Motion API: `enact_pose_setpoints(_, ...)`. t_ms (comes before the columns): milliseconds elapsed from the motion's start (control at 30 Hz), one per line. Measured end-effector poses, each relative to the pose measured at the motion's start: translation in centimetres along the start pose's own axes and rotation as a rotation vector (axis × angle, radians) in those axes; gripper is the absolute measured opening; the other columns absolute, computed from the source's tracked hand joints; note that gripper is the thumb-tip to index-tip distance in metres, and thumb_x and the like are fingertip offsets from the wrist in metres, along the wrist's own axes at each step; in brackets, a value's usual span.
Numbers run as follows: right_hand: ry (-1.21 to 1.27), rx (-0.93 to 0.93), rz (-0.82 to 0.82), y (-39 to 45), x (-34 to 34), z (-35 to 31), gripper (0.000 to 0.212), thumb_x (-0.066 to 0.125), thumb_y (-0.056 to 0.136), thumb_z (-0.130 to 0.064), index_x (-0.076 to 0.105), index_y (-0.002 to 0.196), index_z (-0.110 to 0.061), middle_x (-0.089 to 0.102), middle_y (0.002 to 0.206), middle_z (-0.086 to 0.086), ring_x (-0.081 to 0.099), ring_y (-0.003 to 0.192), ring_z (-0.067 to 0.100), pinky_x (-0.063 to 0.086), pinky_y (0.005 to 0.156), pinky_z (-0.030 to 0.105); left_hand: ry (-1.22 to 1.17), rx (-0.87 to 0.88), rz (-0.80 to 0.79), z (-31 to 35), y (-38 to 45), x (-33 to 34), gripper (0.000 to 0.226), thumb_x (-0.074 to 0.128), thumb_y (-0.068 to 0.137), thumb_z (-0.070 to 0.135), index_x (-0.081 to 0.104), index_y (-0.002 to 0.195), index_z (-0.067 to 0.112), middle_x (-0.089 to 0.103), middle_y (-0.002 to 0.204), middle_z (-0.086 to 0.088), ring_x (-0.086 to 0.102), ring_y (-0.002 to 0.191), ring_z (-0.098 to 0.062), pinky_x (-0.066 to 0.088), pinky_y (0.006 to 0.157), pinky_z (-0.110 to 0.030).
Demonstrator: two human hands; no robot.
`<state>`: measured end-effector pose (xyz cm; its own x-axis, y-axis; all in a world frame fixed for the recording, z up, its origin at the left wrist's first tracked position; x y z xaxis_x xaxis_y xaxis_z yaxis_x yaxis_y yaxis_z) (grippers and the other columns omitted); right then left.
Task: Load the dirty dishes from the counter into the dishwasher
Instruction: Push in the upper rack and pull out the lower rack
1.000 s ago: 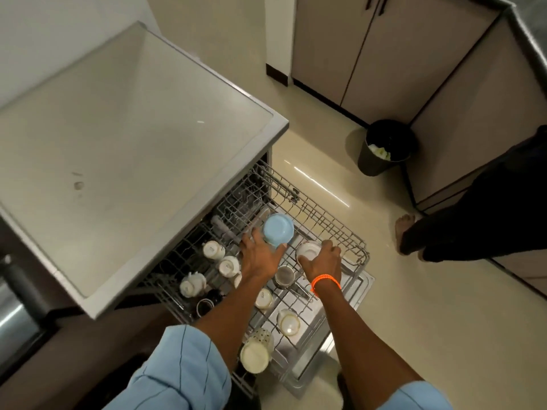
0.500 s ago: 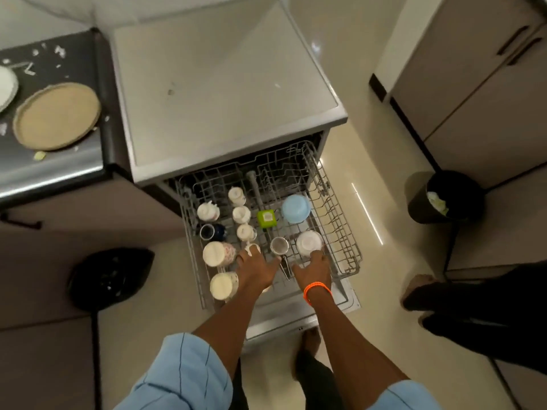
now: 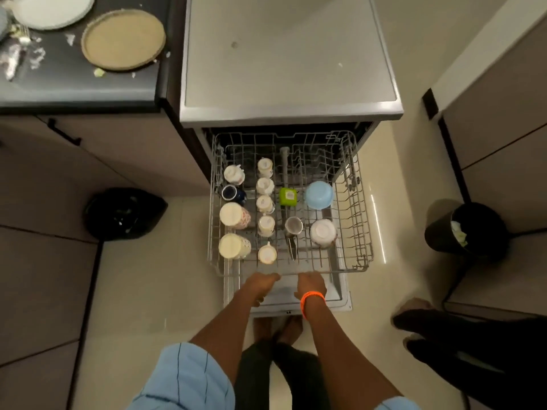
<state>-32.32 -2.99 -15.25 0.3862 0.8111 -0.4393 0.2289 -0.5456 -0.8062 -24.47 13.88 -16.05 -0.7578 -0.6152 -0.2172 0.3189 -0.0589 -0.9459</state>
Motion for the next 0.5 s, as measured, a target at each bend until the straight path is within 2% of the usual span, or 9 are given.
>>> enact_pose_setpoints(67, -0.006, 0.0, -0.055, 0.9, 1.1, 0.4, 0.033, 0.046, 0.099, -0.015, 0.061, 0.123, 0.002, 0.064, 0.124, 0.021, 0.062, 0.113, 0.037, 0.055, 0.092, 0.041, -0.011, -0.009, -0.022, -1.7, 1.2, 1.1, 0.061, 0.061, 0.093, 0.054, 0.057, 0.129, 0.005, 0.065, 0.115, -0.014, 0.065, 0.102, -0.028, 0.056, 0.089, -0.038)
enact_pose_setpoints(167, 0.042, 0.027, -0.088, 1.8, 2.1, 1.5, 0.035, 0.046, 0.101, -0.016, 0.06, 0.125, 0.005, 0.063, 0.125, 0.025, 0.062, 0.115, 0.039, 0.055, 0.095, 0.046, -0.111, -0.007, 0.002, -3.1, 2.8, 2.0, 0.066, 0.064, 0.091, 0.055, 0.056, 0.134, 0.005, 0.064, 0.123, -0.015, 0.063, 0.106, -0.028, 0.054, 0.085, -0.036)
enact_pose_setpoints(233, 0.097, 0.076, -0.124, 2.4, 2.8, 2.9, 0.037, 0.046, 0.101, -0.021, 0.058, 0.125, 0.005, 0.062, 0.126, 0.027, 0.061, 0.116, 0.042, 0.053, 0.097, 0.051, -0.253, -0.023, -0.026, -4.3, 3.6, 3.2, 0.067, 0.065, 0.09, 0.058, 0.058, 0.132, 0.007, 0.066, 0.117, -0.013, 0.065, 0.102, -0.026, 0.056, 0.091, -0.039)
enact_pose_setpoints(300, 0.182, 0.127, -0.15, 3.1, 3.5, 4.3, 0.032, 0.049, 0.101, -0.025, 0.061, 0.112, 0.002, 0.062, 0.121, 0.028, 0.062, 0.111, 0.043, 0.053, 0.097, 0.053, -0.429, -0.027, -0.054, -4.8, 4.1, 4.2, 0.068, 0.065, 0.089, 0.062, 0.059, 0.13, 0.009, 0.067, 0.113, -0.013, 0.066, 0.101, -0.026, 0.055, 0.098, -0.045)
enact_pose_setpoints(367, 0.272, 0.157, -0.153, 3.6, 3.7, 5.3, 0.024, 0.053, 0.101, -0.027, 0.059, 0.091, -0.006, 0.064, 0.111, 0.024, 0.064, 0.102, 0.037, 0.055, 0.095, 0.051, -0.583, -0.031, -0.086, -5.1, 5.0, 5.0, 0.074, 0.066, 0.086, 0.066, 0.056, 0.135, 0.011, 0.065, 0.118, -0.014, 0.066, 0.106, -0.027, 0.056, 0.097, -0.046)
enact_pose_setpoints(400, 0.313, 0.166, -0.158, 4.0, 3.9, 5.8, 0.026, 0.053, 0.101, -0.029, 0.058, 0.086, -0.008, 0.065, 0.106, 0.021, 0.064, 0.099, 0.033, 0.056, 0.093, 0.049, -0.654, -0.022, -0.101, -5.0, 5.4, 5.4, 0.076, 0.067, 0.086, 0.065, 0.053, 0.138, 0.011, 0.063, 0.122, -0.015, 0.065, 0.109, -0.027, 0.057, 0.096, -0.045)
enact_pose_setpoints(500, 0.425, 0.148, -0.184, 5.1, 4.2, 6.2, 0.03, 0.051, 0.103, -0.031, 0.061, 0.092, -0.004, 0.067, 0.1, 0.018, 0.068, 0.095, 0.028, 0.058, 0.091, 0.044, -0.837, 0.016, -0.119, -3.9, 6.6, 6.5, 0.076, 0.068, 0.091, 0.054, 0.046, 0.146, 0.007, 0.055, 0.139, -0.019, 0.058, 0.125, -0.028, 0.052, 0.106, -0.043)
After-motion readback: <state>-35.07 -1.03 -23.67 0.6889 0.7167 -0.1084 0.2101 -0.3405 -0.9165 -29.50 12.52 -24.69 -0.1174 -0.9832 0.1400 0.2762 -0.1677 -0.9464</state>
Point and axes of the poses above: each hand's wrist, its own y-axis towards the middle knuckle, its own x-axis out of the palm, z = x × y, the point moved 9 cm from there along y, towards the middle knuckle
